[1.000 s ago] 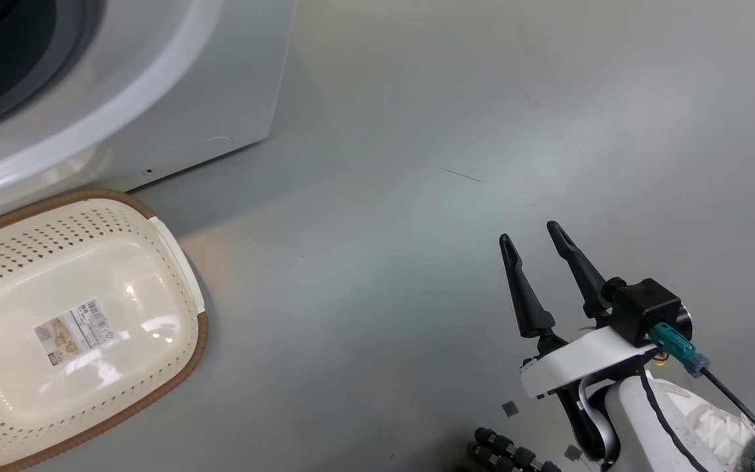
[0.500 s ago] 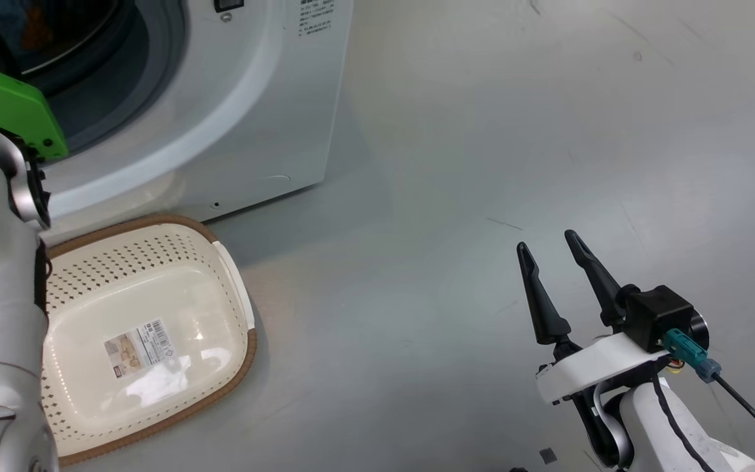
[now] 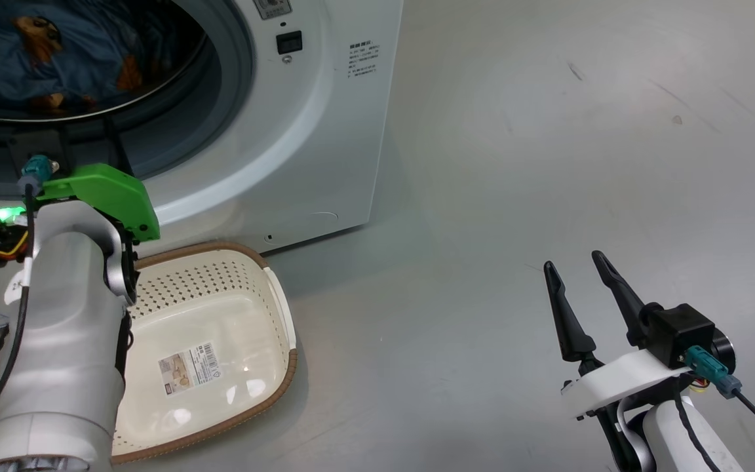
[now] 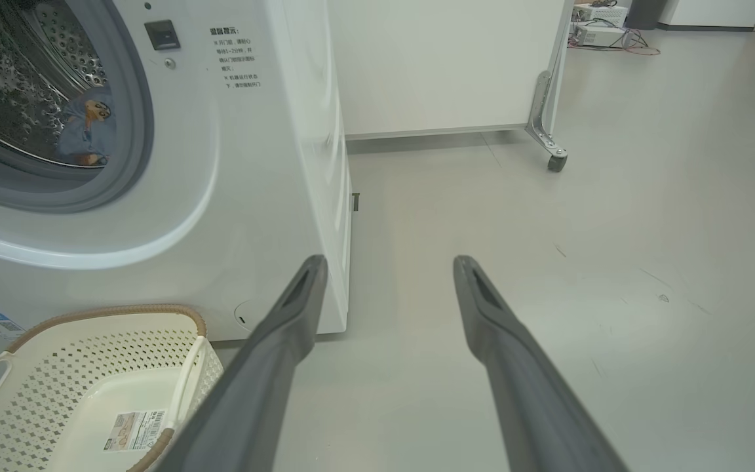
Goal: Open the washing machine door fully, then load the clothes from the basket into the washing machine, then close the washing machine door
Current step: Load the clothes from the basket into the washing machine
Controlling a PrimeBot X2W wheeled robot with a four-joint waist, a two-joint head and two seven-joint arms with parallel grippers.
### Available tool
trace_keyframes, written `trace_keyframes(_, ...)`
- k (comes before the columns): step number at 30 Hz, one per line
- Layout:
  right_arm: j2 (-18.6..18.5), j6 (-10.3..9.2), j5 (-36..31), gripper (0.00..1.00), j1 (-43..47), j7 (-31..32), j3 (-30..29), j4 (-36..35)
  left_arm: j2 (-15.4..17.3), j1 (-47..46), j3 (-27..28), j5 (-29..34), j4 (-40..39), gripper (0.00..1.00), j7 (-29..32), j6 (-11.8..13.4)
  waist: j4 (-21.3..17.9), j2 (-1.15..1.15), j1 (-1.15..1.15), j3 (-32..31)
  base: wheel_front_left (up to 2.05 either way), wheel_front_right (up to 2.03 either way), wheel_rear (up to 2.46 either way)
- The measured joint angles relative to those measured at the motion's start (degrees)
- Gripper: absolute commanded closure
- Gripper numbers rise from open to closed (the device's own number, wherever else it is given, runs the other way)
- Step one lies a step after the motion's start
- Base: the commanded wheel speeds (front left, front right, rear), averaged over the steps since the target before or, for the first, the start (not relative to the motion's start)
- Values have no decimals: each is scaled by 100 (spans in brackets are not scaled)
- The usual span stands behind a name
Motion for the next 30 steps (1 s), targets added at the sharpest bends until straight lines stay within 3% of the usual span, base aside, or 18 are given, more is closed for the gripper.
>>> trace_keyframes(17, -225, 0, -68, 0, 373, 0, -231, 4, -230, 1512, -47, -197, -811, 0, -1, -300, 547, 0, 0, -788, 0, 0, 0)
trace_keyframes(30, -321, 0, -85, 0, 602, 0, -225, -2, -276, 2501, -172, -249, -1657, 0, -1, -359, 1012, 0, 0, -1212, 0, 0, 0)
